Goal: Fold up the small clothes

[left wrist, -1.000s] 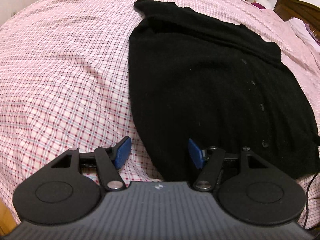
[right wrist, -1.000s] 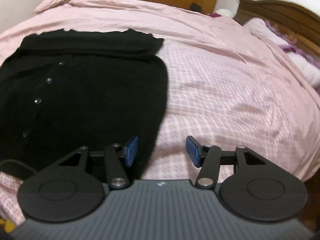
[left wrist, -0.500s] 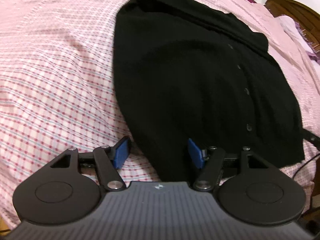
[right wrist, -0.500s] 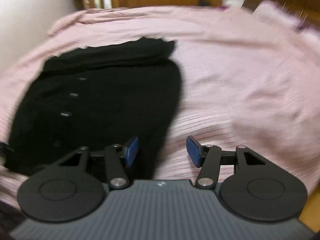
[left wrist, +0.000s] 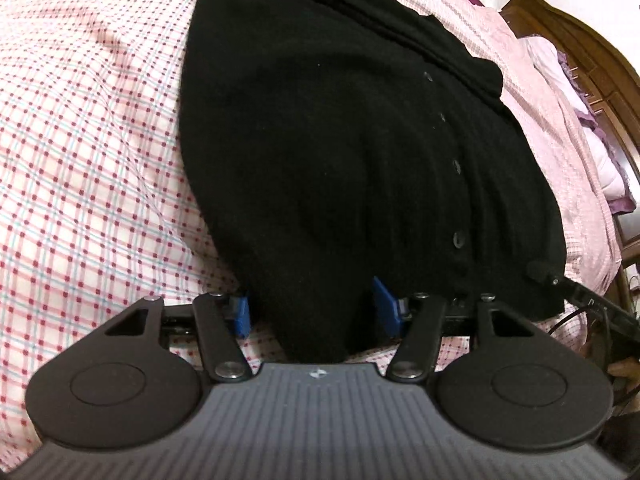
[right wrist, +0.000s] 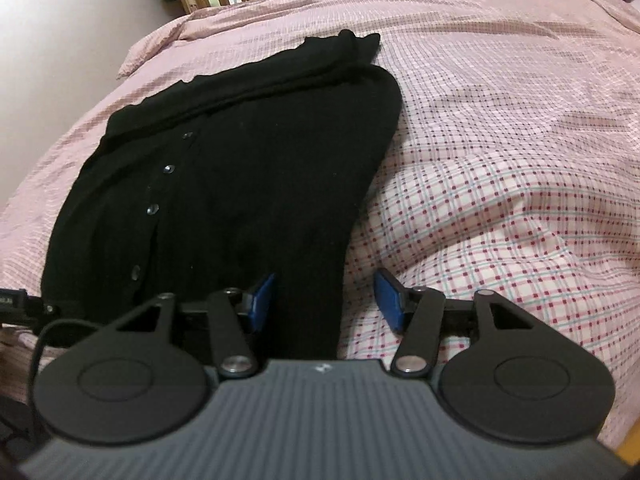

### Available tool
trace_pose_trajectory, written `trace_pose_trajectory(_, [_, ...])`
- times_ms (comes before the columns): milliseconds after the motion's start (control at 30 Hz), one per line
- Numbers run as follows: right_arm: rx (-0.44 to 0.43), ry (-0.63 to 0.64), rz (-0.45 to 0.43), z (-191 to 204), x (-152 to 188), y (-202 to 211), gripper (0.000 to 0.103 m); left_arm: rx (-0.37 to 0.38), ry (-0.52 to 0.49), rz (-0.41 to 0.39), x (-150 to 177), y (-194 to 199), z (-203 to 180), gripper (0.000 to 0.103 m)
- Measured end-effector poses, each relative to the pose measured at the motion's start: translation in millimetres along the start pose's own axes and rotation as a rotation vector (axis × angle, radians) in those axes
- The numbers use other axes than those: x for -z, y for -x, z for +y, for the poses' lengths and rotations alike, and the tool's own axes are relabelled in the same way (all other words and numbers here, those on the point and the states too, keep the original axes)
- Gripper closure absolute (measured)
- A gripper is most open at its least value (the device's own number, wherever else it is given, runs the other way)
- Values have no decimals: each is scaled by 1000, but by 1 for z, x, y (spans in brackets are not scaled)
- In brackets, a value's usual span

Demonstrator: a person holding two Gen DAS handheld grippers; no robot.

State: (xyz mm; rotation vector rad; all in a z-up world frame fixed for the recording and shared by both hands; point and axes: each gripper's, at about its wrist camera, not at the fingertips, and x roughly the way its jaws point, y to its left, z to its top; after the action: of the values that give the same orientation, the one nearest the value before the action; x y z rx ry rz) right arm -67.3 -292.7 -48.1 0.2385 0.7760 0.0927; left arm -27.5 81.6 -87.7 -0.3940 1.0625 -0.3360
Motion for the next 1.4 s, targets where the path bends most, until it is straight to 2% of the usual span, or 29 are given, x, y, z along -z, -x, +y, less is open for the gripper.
trace_pose_trajectory(167, [-50, -58, 5, -3, -2, 5, 44, 12, 14, 1, -2, -2, 2, 39])
trace_pose_trajectory(267, [-45, -50, 7, -2, -1, 3, 44, 16, 7, 3, -3, -4, 0, 39])
trace_pose_trajectory(300, [-40, -50, 7, -2, -2, 2, 46, 17, 5, 1, -3, -5, -1, 44])
trace_pose_trajectory(333, [-33, -50, 6, -2, -2, 2, 58, 21, 8, -4, -3, -4, 0, 53])
trace_pose_trajectory(367, [-26, -48, 12, -2, -3, 3, 72, 30, 18, -2, -2, -4, 1, 75])
trace_pose_trajectory(400, [-43, -67, 22, -4, -3, 3, 90, 52, 38, 1, -2, -5, 3, 85])
trace_pose_trajectory(467, [-107, -136, 11, -12, -3, 8, 91, 116, 79, -1, -3, -1, 8, 94])
trace_pose_trajectory(600, [-214, -210, -69, -22, -14, 24, 91, 225, 81, -77, -11, 18, 7, 95])
trace_pose_trajectory(733, [-327, -295, -140, -31, -30, 29, 92, 293, 79, -165, -25, 35, 1, 95])
trace_pose_trajectory(933, [-433, -406, -228, -39, -62, 19, 92, 326, 99, -307, -63, 58, -13, 95])
trace_pose_trajectory(1200, [-428, -380, -389, -29, -129, -5, 92, 242, 78, -478, -136, 59, -40, 95])
trace_pose_trajectory(1400, [-405, -368, -424, -25, -185, -46, 92, 141, 86, -540, -202, 37, -47, 95])
